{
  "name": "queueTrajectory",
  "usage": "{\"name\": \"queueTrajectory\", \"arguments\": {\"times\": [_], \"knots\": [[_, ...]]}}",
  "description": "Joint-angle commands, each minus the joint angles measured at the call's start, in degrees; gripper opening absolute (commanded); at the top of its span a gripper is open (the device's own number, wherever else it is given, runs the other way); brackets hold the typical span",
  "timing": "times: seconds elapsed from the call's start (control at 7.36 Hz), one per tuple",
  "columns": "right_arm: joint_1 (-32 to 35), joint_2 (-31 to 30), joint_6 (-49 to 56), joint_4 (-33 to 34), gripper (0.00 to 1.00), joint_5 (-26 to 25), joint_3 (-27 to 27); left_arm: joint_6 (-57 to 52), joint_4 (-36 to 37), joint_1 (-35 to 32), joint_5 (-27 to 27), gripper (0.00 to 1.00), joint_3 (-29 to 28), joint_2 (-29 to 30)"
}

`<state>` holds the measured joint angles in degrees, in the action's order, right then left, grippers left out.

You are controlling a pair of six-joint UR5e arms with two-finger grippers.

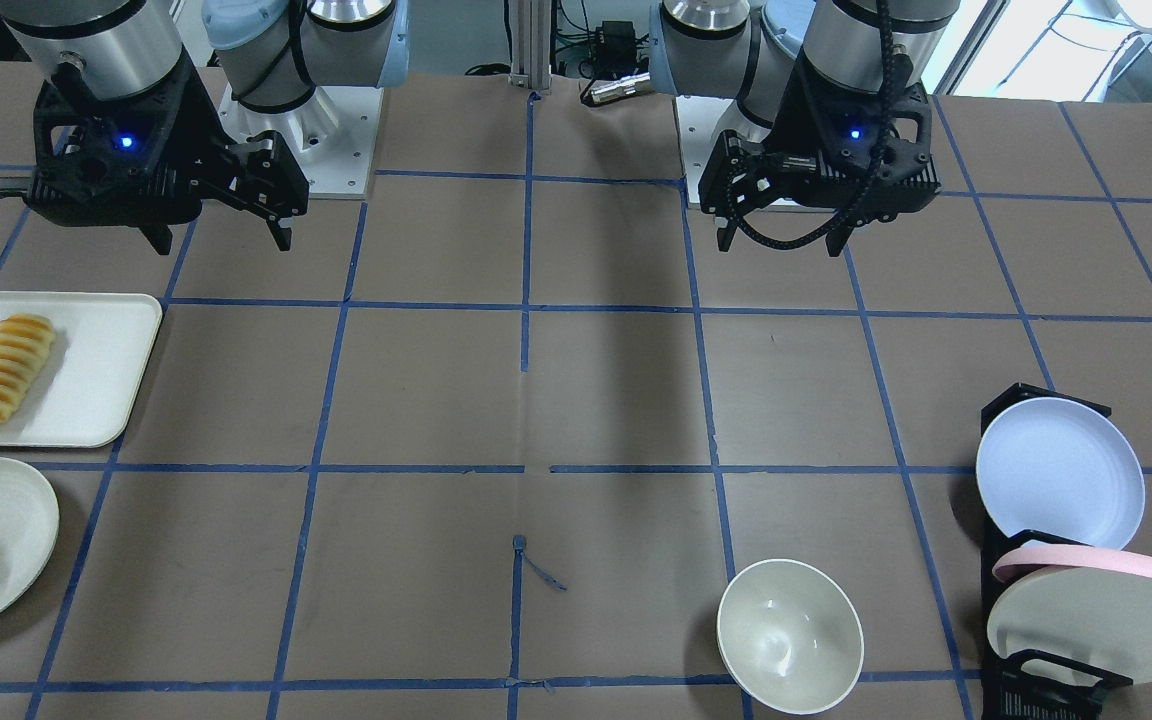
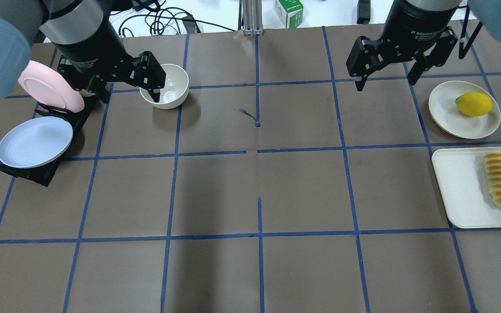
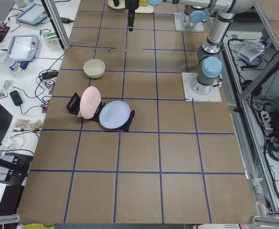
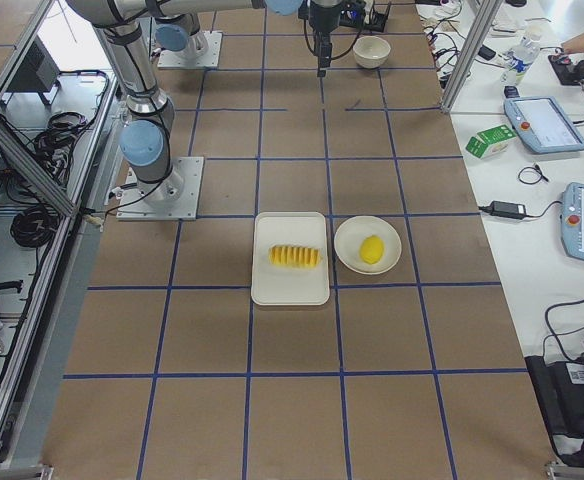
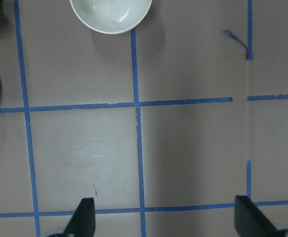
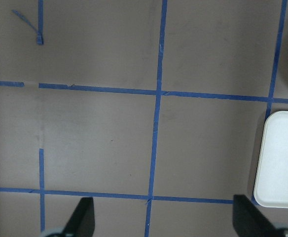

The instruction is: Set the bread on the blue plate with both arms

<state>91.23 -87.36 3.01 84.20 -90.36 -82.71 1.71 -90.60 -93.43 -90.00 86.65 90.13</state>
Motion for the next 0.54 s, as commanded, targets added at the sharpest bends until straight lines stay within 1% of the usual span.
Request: {"name": "queueTrajectory", "arguments": {"times": [0.0,0.41], "knots": [[0.0,0.09,-0.02,0.0,1.0,-0.25,0.0,-0.04,0.42,0.0,0.09,1.0,0.01,-0.12],[0.0,0.0,-0.02,0.26,1.0,0.09,0.0,-0.56,-0.19,0.09,-0.09,1.0,0.27,-0.39]]}}
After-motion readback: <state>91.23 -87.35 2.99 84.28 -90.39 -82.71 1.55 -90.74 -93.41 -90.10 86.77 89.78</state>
